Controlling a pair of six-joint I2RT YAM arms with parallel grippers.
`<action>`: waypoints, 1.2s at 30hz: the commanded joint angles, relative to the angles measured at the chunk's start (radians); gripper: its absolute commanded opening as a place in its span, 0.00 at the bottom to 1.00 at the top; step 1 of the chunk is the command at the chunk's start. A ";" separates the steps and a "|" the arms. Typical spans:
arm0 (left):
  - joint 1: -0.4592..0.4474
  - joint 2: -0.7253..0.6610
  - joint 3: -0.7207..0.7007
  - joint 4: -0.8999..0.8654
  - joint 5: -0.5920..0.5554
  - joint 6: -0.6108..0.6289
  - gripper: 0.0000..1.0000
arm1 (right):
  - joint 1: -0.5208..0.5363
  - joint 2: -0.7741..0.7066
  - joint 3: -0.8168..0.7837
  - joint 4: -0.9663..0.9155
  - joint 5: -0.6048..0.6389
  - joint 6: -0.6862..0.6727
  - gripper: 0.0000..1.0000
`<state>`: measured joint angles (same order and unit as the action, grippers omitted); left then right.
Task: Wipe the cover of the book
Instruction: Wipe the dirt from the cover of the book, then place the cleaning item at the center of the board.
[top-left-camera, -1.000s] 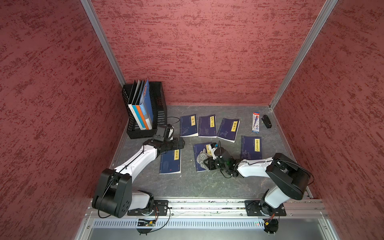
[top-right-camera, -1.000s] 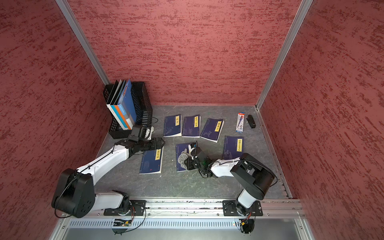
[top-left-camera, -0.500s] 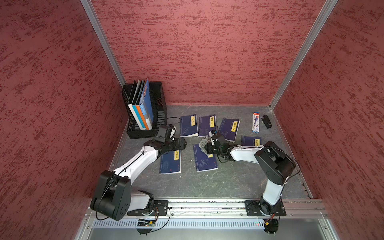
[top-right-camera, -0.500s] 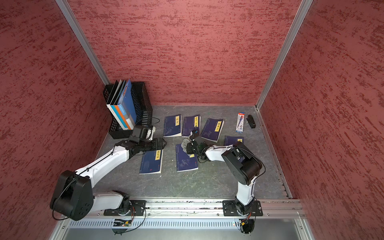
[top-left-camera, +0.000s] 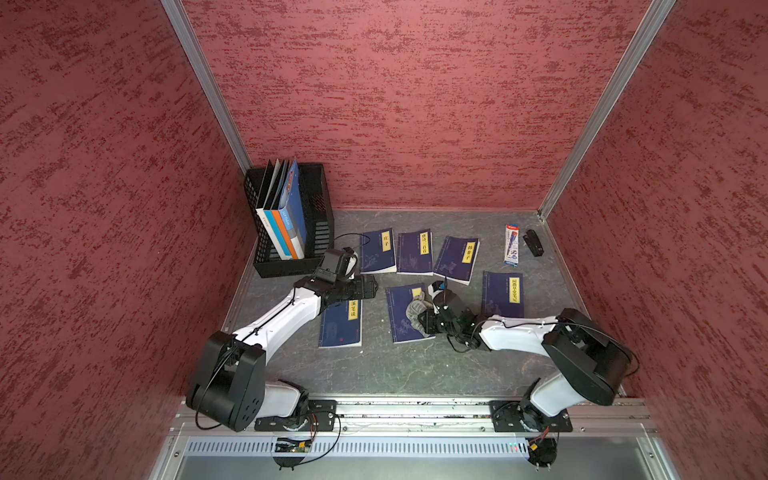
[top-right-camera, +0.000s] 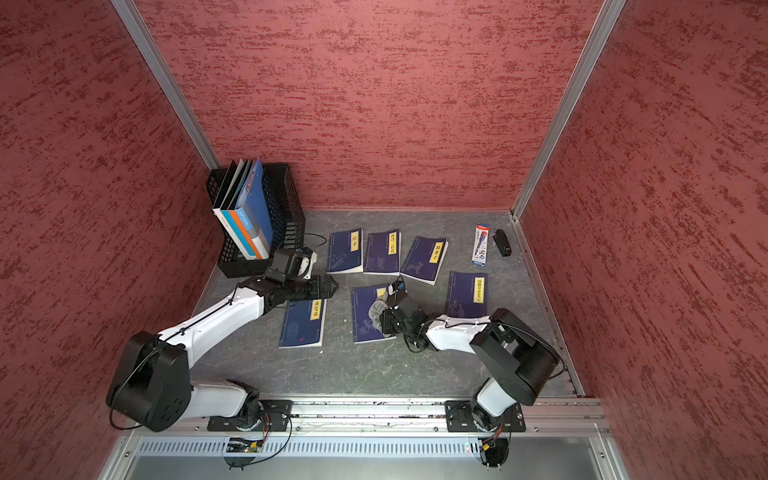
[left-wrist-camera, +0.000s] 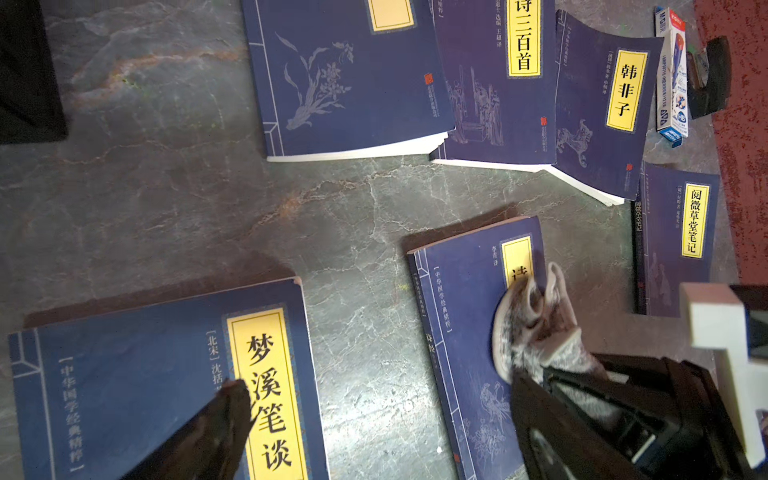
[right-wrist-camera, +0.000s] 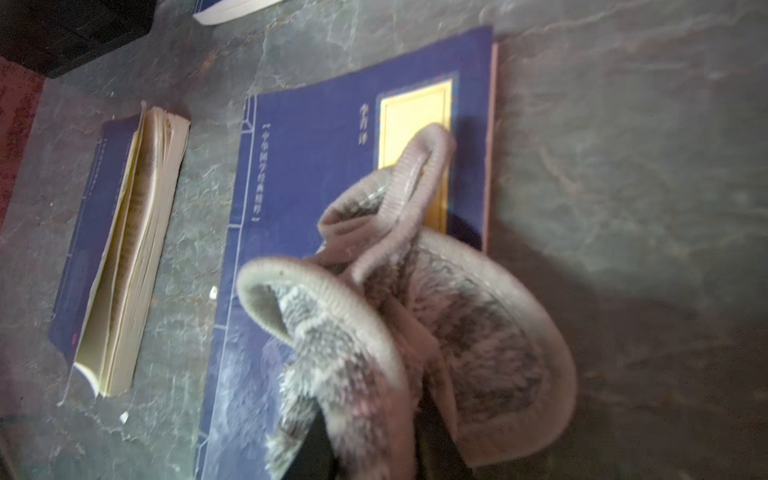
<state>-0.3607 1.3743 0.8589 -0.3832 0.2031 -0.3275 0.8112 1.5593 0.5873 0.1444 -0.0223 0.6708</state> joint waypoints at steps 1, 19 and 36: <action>-0.010 0.014 0.026 0.008 -0.003 0.008 0.98 | 0.039 0.035 -0.068 -0.230 -0.010 0.082 0.23; -0.032 0.006 0.022 -0.009 -0.025 0.004 0.98 | 0.034 0.162 -0.002 -0.192 0.088 0.081 0.23; -0.079 0.000 0.022 -0.028 -0.059 -0.004 0.98 | -0.203 0.177 0.139 -0.176 0.094 -0.114 0.25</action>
<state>-0.4309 1.3876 0.8661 -0.3977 0.1631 -0.3279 0.6376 1.7317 0.7589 0.1753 0.0353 0.6136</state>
